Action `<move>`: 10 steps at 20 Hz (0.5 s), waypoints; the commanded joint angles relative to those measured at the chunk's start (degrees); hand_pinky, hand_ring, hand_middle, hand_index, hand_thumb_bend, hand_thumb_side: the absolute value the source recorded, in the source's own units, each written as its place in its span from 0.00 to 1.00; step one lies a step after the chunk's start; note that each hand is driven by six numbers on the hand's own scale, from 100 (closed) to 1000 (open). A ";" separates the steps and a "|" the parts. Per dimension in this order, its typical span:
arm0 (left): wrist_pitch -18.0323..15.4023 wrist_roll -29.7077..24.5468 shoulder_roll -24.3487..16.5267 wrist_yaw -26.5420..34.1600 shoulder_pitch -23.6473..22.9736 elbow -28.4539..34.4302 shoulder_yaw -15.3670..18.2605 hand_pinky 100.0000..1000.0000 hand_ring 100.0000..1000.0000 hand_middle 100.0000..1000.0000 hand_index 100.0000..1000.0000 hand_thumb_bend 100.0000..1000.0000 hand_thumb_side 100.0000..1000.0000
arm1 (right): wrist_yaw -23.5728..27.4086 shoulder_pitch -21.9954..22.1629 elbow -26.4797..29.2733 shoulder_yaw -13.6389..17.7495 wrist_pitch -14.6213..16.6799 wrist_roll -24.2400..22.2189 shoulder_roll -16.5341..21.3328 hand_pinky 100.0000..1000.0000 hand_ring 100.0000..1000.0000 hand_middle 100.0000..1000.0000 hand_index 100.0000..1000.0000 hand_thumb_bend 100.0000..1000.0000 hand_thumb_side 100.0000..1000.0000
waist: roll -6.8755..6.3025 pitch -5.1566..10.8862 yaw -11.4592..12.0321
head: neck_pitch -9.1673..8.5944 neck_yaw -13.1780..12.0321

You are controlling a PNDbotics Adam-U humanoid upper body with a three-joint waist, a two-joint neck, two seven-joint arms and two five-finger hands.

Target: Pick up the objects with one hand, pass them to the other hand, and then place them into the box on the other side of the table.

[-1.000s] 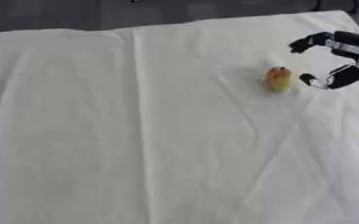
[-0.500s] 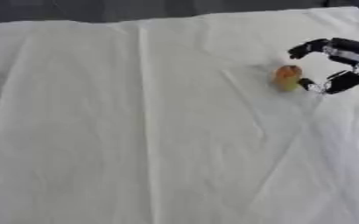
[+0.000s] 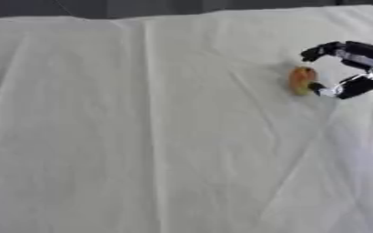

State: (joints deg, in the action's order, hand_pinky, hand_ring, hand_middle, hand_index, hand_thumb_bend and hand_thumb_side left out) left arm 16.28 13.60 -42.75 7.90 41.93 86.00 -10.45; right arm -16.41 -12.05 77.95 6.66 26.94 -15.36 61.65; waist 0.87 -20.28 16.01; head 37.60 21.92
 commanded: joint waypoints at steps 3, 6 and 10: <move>-0.04 0.37 -1.67 -0.16 0.81 1.00 0.96 0.76 0.62 0.62 0.77 0.00 0.72 | -2.11 0.06 -0.59 1.02 -0.48 1.10 1.33 0.98 0.83 0.79 0.92 0.17 0.18 | 0.76 -0.29 0.05 | -1.01 0.37; 0.02 0.48 -1.64 -0.15 0.73 0.96 1.06 0.76 0.62 0.62 0.77 0.00 0.72 | -2.89 0.13 -0.48 0.85 -0.57 1.27 1.18 0.97 0.83 0.77 0.91 0.16 0.18 | 0.74 -0.37 -0.05 | -0.91 0.45; 0.02 0.49 -1.59 -0.22 0.67 0.95 1.12 0.76 0.63 0.62 0.77 0.00 0.72 | -1.40 0.34 -0.63 0.66 -1.84 1.77 0.88 0.96 0.79 0.60 0.76 0.00 0.21 | 0.68 -0.31 -0.08 | -0.71 0.44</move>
State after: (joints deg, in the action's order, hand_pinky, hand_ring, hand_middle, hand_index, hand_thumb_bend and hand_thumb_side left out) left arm 16.36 13.90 -42.75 7.89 41.90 86.28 -10.41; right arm -18.23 -11.54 77.33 6.88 25.62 -13.83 60.99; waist 0.87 -20.62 15.97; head 37.39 22.19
